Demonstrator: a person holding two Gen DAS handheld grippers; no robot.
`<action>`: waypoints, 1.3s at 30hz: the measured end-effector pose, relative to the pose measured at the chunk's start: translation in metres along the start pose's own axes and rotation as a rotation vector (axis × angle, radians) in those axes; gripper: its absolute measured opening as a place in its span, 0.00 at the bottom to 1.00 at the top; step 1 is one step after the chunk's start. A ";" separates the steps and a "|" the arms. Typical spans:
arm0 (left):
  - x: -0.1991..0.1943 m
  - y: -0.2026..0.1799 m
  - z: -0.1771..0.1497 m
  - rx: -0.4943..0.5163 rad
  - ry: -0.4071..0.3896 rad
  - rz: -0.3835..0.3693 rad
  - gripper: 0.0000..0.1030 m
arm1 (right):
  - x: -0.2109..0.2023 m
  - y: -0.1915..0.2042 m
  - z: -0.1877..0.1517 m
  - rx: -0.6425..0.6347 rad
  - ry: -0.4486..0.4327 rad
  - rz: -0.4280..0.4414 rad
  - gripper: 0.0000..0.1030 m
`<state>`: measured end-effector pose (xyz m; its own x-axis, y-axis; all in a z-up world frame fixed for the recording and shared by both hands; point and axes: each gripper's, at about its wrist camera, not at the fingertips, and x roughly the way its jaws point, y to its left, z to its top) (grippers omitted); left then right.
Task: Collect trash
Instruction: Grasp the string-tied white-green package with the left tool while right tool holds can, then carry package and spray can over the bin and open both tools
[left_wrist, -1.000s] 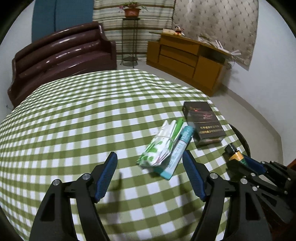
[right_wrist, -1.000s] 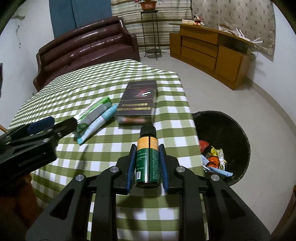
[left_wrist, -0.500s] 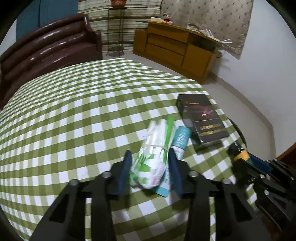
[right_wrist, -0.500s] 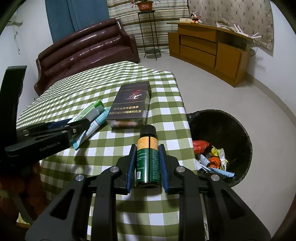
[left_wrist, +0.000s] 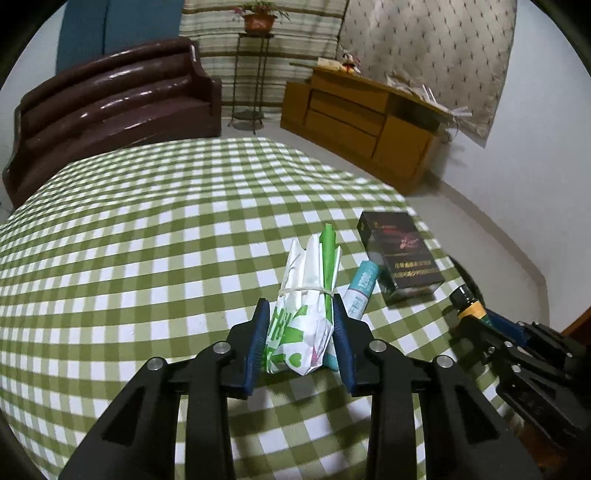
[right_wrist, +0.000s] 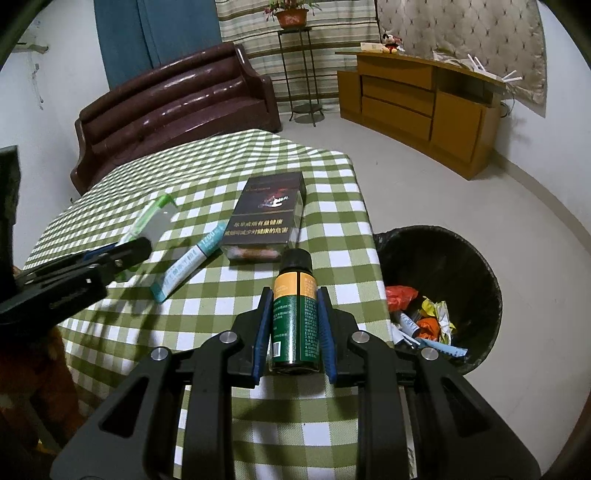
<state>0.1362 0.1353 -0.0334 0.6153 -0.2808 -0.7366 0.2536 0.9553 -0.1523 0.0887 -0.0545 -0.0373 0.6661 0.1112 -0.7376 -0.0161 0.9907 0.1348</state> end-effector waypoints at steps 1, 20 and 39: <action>-0.006 -0.001 0.000 -0.005 -0.015 0.001 0.33 | -0.002 0.000 0.000 0.001 -0.005 -0.001 0.23; -0.008 -0.099 0.005 0.075 -0.078 -0.108 0.33 | -0.031 -0.078 0.021 0.072 -0.118 -0.150 0.23; 0.051 -0.186 0.019 0.173 -0.060 -0.106 0.33 | -0.014 -0.149 0.022 0.147 -0.121 -0.200 0.23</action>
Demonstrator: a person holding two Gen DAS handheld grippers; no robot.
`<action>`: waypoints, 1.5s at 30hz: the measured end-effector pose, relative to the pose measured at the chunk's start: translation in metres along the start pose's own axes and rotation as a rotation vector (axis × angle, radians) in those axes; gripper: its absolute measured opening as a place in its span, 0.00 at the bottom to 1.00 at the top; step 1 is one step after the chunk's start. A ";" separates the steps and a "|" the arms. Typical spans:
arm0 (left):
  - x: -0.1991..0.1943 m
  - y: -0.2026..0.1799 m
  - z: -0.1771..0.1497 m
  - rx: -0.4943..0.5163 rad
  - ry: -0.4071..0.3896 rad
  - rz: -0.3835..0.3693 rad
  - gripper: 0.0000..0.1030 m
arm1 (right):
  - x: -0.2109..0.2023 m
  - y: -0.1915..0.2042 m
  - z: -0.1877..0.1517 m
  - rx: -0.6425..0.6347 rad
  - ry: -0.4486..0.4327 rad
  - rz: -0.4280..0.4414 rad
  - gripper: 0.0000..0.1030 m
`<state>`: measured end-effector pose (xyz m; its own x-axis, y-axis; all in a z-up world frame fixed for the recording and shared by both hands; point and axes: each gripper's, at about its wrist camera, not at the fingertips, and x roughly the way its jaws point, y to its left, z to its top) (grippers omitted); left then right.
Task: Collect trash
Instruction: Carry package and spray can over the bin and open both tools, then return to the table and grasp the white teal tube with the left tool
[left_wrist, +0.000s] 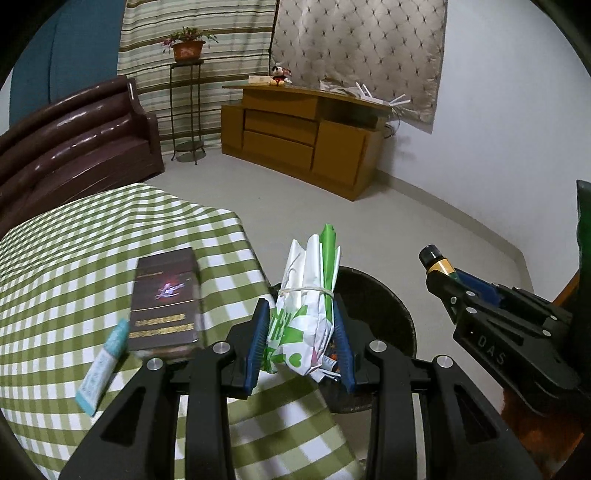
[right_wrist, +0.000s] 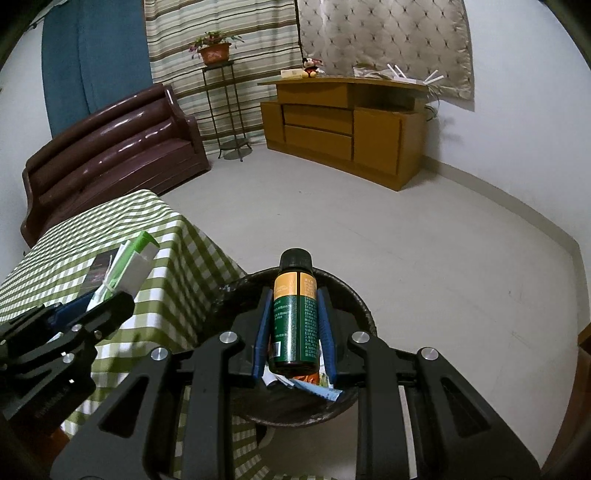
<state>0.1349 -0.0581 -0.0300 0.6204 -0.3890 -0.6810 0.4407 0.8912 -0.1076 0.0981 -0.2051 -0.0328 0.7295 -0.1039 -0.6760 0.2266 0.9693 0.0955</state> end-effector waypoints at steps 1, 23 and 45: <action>0.004 -0.002 0.001 0.005 0.005 0.002 0.33 | 0.001 -0.002 -0.001 0.002 0.002 0.001 0.23; 0.038 -0.013 0.007 0.013 0.083 0.023 0.43 | 0.028 -0.023 -0.003 0.037 0.030 0.016 0.24; -0.007 0.024 -0.004 -0.042 0.037 0.062 0.55 | 0.012 0.001 -0.011 0.036 0.036 0.030 0.43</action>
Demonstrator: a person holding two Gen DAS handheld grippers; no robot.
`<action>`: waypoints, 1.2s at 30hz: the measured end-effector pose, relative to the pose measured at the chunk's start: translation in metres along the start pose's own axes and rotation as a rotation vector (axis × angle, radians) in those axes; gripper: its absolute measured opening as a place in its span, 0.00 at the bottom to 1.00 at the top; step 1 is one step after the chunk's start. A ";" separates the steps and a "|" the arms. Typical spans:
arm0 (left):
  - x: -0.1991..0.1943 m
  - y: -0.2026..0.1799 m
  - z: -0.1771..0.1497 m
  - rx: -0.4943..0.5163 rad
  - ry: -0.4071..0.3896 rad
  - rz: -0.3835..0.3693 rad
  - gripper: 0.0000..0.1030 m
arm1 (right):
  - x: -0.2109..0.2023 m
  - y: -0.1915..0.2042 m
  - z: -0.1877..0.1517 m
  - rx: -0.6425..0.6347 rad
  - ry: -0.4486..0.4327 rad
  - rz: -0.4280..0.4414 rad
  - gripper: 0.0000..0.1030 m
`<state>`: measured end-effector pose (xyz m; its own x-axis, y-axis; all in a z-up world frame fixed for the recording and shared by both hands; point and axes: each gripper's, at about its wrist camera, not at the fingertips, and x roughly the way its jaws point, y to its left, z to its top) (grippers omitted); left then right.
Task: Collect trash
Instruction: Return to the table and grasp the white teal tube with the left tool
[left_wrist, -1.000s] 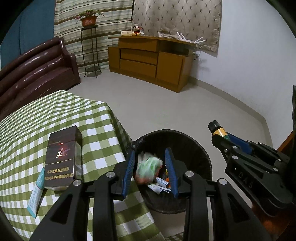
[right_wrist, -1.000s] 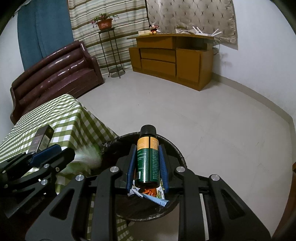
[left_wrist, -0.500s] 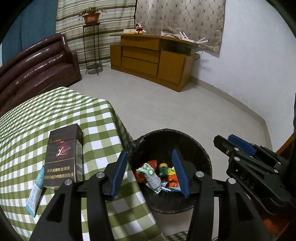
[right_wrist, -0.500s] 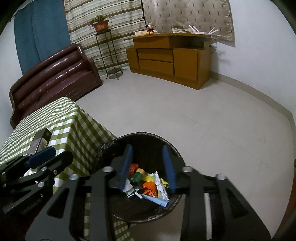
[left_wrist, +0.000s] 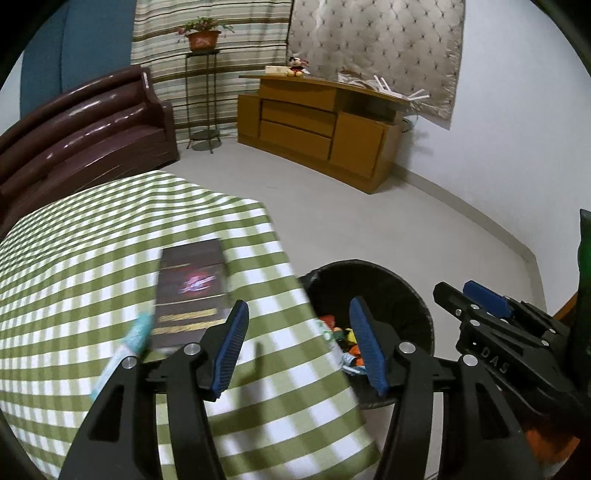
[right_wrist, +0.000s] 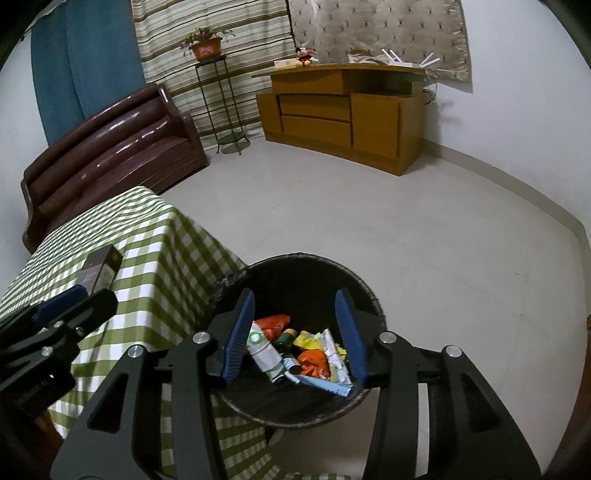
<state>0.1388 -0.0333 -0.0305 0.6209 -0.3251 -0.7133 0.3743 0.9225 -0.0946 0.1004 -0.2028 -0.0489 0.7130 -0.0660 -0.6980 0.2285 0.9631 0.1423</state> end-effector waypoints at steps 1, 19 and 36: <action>-0.003 0.003 -0.001 -0.003 -0.002 0.006 0.55 | -0.001 0.003 0.000 -0.005 0.000 0.004 0.43; -0.032 0.085 -0.030 -0.058 0.011 0.153 0.58 | -0.011 0.056 -0.008 -0.072 0.020 0.077 0.44; -0.001 0.117 -0.029 -0.038 0.131 0.135 0.51 | -0.009 0.088 -0.007 -0.114 0.041 0.106 0.44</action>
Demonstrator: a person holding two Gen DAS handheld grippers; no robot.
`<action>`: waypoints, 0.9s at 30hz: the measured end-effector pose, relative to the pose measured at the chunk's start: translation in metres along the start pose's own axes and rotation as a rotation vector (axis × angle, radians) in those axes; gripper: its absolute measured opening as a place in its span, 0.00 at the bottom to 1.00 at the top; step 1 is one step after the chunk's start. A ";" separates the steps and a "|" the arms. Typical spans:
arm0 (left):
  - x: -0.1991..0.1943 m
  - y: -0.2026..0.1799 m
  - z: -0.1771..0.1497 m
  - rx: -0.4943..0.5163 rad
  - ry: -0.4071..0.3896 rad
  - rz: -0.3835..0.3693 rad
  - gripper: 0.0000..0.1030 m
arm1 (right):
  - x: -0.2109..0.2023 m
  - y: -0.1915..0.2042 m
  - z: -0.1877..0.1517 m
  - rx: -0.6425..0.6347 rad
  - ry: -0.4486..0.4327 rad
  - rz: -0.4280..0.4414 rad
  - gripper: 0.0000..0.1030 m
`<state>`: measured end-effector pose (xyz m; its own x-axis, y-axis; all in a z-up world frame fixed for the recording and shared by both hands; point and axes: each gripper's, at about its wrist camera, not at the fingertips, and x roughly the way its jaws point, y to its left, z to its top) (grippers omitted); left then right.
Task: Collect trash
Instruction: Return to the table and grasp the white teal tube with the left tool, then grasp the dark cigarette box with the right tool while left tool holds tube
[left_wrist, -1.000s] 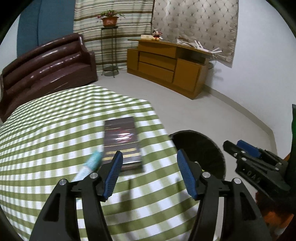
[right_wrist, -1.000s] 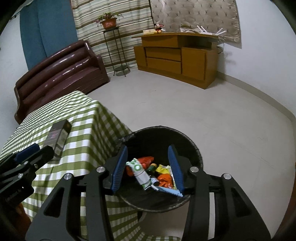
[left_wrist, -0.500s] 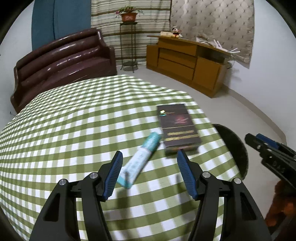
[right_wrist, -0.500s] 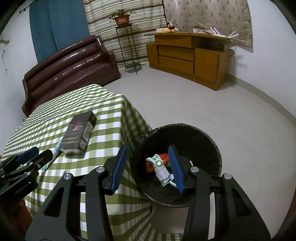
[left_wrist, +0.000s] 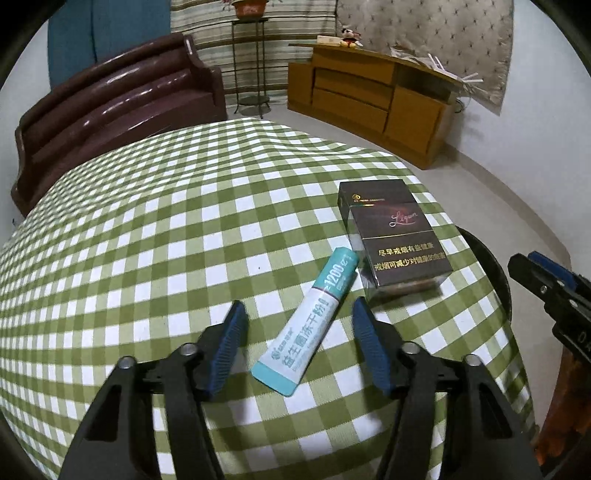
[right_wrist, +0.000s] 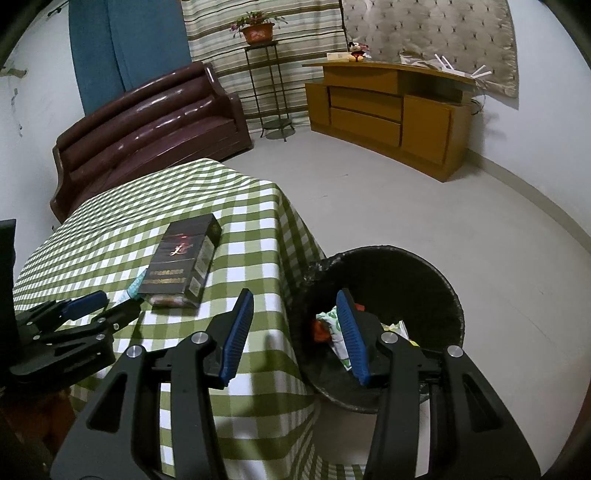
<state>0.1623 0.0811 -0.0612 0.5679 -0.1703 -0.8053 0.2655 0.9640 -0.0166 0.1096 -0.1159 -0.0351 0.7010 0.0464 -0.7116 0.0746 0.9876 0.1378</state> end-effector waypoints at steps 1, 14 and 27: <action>0.000 0.001 0.001 0.011 -0.002 -0.001 0.49 | 0.001 0.002 0.001 -0.003 0.000 0.001 0.44; -0.009 0.036 -0.004 -0.038 -0.032 -0.027 0.17 | 0.007 0.042 0.009 -0.062 0.010 0.043 0.45; -0.033 0.103 -0.013 -0.113 -0.087 0.062 0.17 | 0.036 0.096 0.026 -0.123 0.060 0.057 0.55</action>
<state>0.1608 0.1882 -0.0443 0.6468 -0.1219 -0.7528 0.1409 0.9893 -0.0391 0.1605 -0.0234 -0.0291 0.6580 0.1084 -0.7451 -0.0544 0.9938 0.0965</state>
